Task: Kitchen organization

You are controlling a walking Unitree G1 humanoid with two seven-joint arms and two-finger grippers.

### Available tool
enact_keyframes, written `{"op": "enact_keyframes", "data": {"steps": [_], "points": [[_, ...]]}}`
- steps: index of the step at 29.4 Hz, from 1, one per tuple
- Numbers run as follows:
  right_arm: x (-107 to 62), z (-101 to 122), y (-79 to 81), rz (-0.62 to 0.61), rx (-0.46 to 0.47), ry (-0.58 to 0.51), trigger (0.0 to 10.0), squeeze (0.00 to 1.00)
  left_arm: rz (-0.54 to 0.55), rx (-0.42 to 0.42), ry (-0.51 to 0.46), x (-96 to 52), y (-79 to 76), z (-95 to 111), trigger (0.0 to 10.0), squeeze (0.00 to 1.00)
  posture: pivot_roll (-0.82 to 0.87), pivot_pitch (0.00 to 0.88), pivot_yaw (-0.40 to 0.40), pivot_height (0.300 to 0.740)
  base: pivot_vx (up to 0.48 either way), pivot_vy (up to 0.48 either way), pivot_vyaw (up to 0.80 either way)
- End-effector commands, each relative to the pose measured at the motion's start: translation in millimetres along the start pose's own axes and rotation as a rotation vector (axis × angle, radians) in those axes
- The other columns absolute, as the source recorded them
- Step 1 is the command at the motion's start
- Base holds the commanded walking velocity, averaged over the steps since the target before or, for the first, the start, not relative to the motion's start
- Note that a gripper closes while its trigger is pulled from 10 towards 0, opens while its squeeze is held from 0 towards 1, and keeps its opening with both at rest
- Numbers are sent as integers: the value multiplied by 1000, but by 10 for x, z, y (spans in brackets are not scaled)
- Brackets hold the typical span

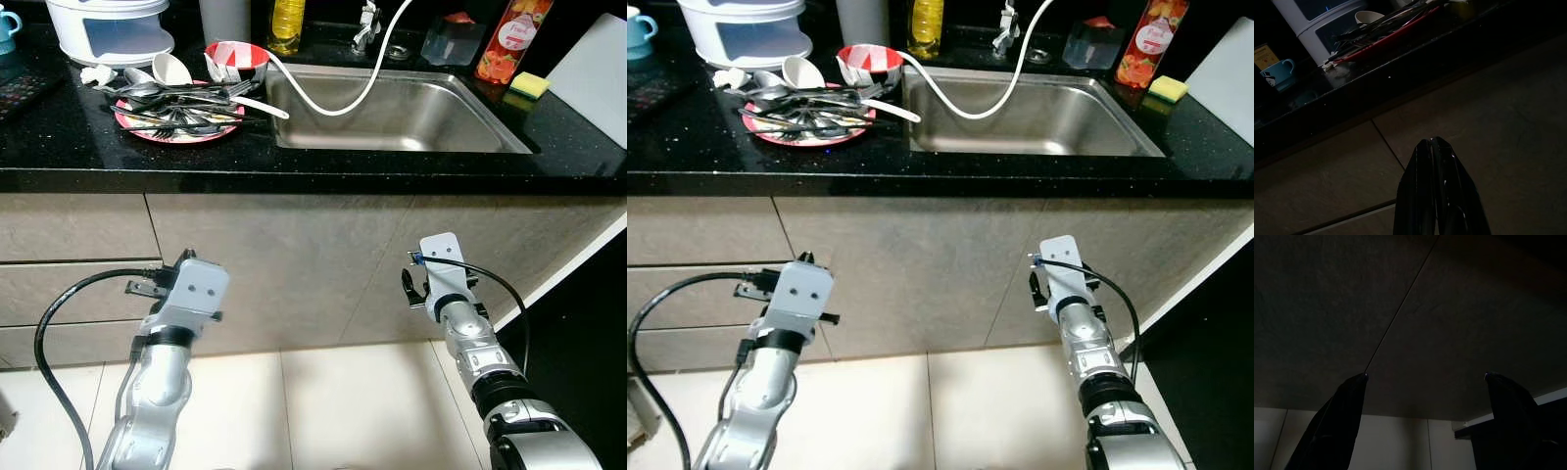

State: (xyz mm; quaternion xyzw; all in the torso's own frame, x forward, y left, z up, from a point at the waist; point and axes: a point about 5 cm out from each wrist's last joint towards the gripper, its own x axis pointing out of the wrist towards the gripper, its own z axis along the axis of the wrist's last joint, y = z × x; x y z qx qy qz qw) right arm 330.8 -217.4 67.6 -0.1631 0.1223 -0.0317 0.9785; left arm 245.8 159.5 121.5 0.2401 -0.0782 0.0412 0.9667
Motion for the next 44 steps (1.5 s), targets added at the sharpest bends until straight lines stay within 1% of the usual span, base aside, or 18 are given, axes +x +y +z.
{"op": "enact_keyframes", "data": {"steps": [1, 32, 44], "points": [[3, -20, -49, -18, 9, 9, 10000, 0, -17, 2, 7, -7, -37, -27, 10000, 0, 193, 18, -101, 740, 0, 0, 0], [-7, -30, -36, -14, 10, 9, 10000, 0, -20, 4, 11, -27, -29, -32, 10000, 0, 197, 22, -99, 740, 0, 0, 0], [-2, -47, -55, -11, -6, 18, 10000, 0, -12, -8, 11, -28, -59, -29, 10000, 0, 161, 0, -106, 740, 0, 0, 0]]}}
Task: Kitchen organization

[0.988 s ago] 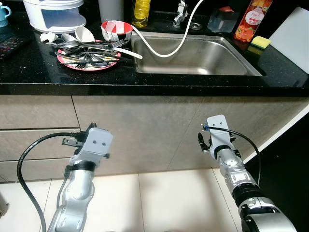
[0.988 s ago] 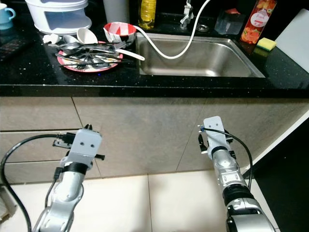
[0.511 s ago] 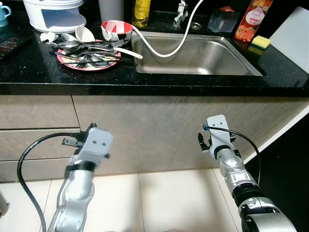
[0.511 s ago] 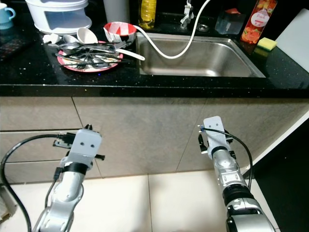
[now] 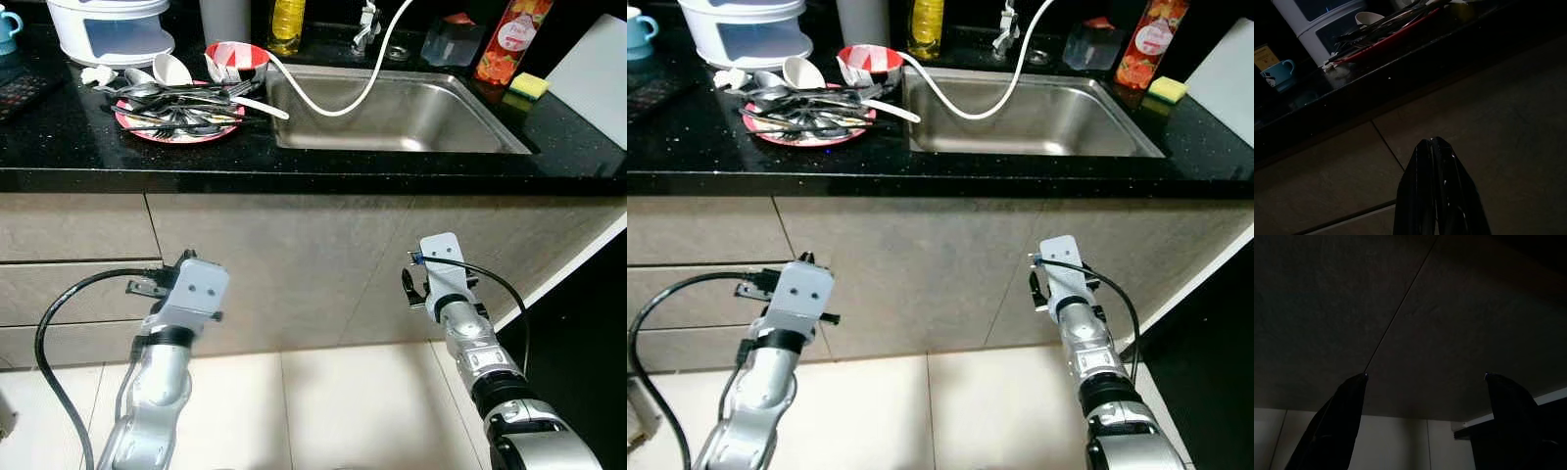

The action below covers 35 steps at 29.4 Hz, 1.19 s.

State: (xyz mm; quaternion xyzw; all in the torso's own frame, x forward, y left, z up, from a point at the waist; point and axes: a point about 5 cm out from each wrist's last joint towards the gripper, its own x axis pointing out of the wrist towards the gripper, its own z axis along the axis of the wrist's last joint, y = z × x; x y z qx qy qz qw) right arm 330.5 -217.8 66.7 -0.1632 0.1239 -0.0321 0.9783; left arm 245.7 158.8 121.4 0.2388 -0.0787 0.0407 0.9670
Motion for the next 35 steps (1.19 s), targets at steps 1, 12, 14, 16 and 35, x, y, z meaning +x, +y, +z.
{"op": "enact_keyframes", "data": {"steps": [1, 12, 14, 16, 35], "points": [[0, -37, -53, -10, -7, 15, 10000, 0, -11, -6, 13, -28, -53, -33, 10000, 0, 161, 0, -106, 740, 0, 0, 0], [32, 139, -2, -29, 55, -42, 10000, 0, -19, -36, 70, 3, 20, -130, 10000, 0, 151, 0, -68, 740, 0, 0, 0], [50, 286, -28, -77, 108, -88, 10000, 0, -40, -51, 90, 20, 24, -124, 10000, 0, 148, 0, -55, 740, 0, 0, 0], [55, 369, -34, -94, 129, -114, 10000, 0, -48, -81, 108, 29, 20, -113, 10000, 0, 148, 0, -52, 740, 0, 0, 0], [-230, 1351, 65, -58, 340, -449, 10000, 0, -49, -467, 48, 264, 135, 458, 10000, 0, 82, 0, 37, 740, 0, 0, 0]]}}
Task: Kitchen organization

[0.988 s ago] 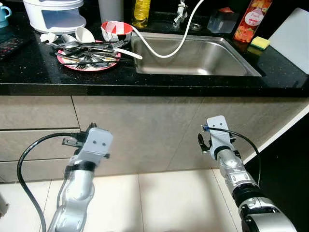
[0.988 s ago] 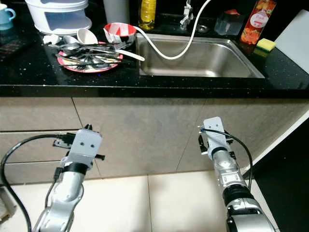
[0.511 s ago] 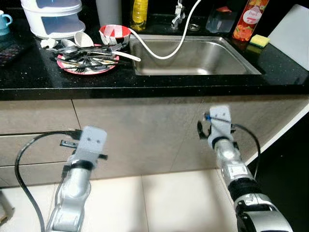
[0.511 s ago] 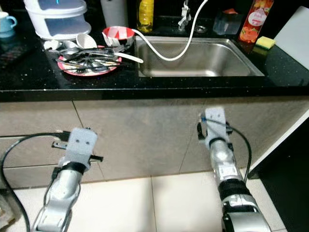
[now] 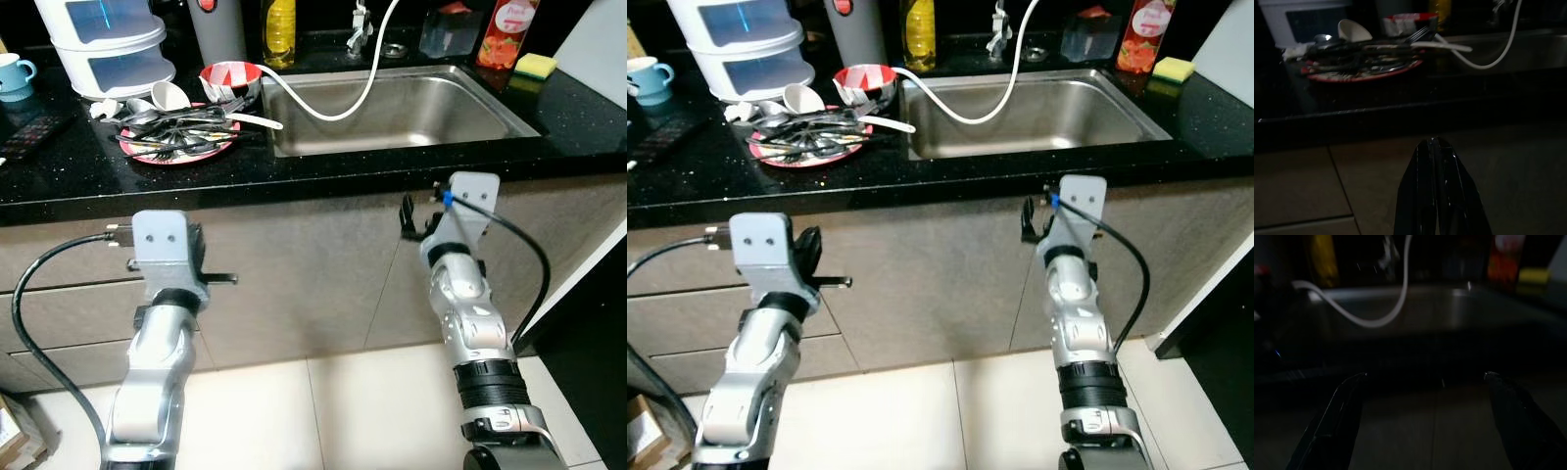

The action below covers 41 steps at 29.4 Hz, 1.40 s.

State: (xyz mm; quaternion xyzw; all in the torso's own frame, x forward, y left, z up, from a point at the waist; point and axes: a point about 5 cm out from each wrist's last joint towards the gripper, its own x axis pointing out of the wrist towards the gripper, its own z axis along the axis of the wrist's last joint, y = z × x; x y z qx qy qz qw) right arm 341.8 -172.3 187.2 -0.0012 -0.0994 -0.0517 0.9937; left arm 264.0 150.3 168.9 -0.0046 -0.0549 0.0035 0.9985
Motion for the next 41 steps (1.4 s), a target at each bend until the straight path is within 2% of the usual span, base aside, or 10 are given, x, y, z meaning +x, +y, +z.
{"op": "enact_keyframes", "data": {"steps": [1, 6, 11, 17, 23, 29, 41], "points": [[27, 137, 87, 24, -11, -50, 10000, 0, -19, 49, -17, 13, -8, 59, 10000, 0, 82, 0, 32, 740, 0, 0, 0], [10, 282, 205, 48, -11, -112, 10000, 0, -44, 72, -58, 33, -8, 165, 10000, 0, 83, 0, 30, 740, 0, 0, 0], [-15, 322, 243, 48, 3, -118, 10000, 0, -37, 115, -98, 62, 6, 239, 10000, 0, 82, 0, 32, 740, 0, 0, 0], [-7, 402, 241, 25, 15, -142, 10000, 0, -18, 155, -131, 118, 11, 309, 10000, 0, 80, 0, 40, 740, 0, 0, 0], [7, 542, 206, 7, -12, -195, 10000, 0, -8, 193, -182, 176, -13, 378, 10000, 0, 61, 0, 39, 740, 0, 0, 0], [7, 542, 203, 3, -19, -195, 10000, 0, -22, 217, -197, 188, -37, 391, 10000, 0, 63, 0, 37, 740, 0, 0, 0], [-21, 473, 207, -13, -29, -168, 10000, 0, -43, 227, -212, 228, -74, 389, 10000, 0, 42, 0, 57, 740, 438, 0, 0]]}}
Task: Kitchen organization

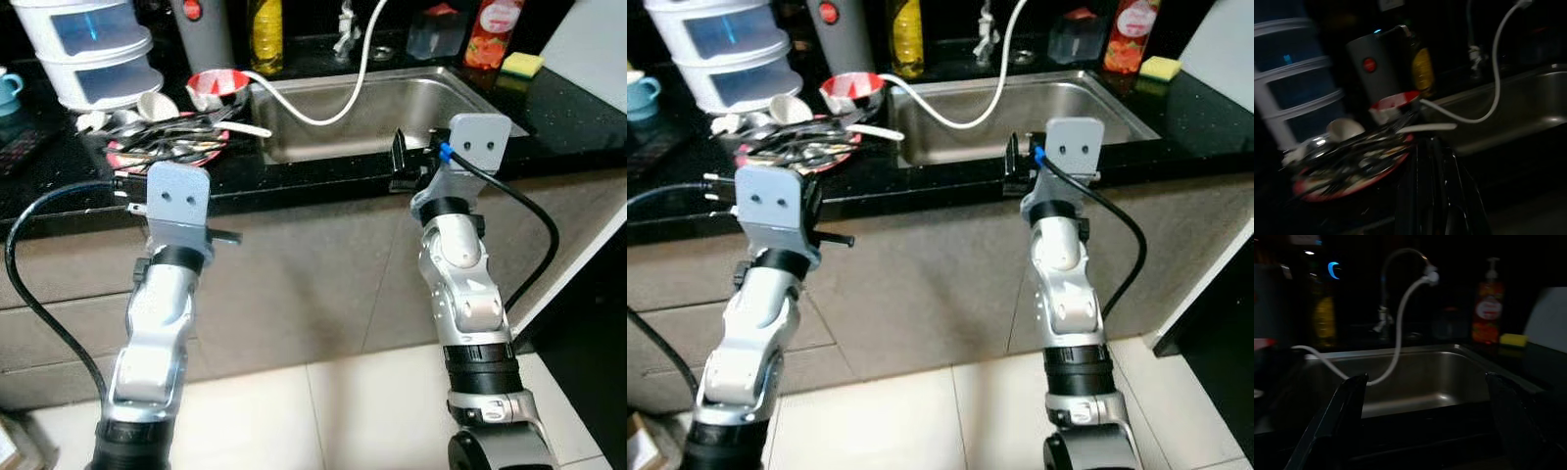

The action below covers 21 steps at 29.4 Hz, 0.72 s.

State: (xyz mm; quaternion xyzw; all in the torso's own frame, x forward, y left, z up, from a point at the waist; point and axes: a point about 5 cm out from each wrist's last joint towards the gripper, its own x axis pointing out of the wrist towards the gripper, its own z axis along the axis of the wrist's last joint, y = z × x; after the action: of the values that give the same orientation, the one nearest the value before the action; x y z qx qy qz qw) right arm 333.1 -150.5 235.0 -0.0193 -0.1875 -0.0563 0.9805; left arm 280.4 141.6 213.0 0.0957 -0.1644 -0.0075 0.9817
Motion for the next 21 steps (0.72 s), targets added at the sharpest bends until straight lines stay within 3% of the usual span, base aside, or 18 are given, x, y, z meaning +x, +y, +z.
{"op": "enact_keyframes", "data": {"steps": [1, 21], "points": [[-12, -15, -4, -6, -1, 12, 10000, 0, -13, 27, 9, 10, 12, -37, 10000, 0, 42, 0, 57, 740, 469, 0, 0], [-10, -35, 4, -10, -5, 18, 10000, 0, -25, 49, -6, 13, -15, -46, 10000, 0, 50, 0, 57, 740, 453, 0, 0]]}}
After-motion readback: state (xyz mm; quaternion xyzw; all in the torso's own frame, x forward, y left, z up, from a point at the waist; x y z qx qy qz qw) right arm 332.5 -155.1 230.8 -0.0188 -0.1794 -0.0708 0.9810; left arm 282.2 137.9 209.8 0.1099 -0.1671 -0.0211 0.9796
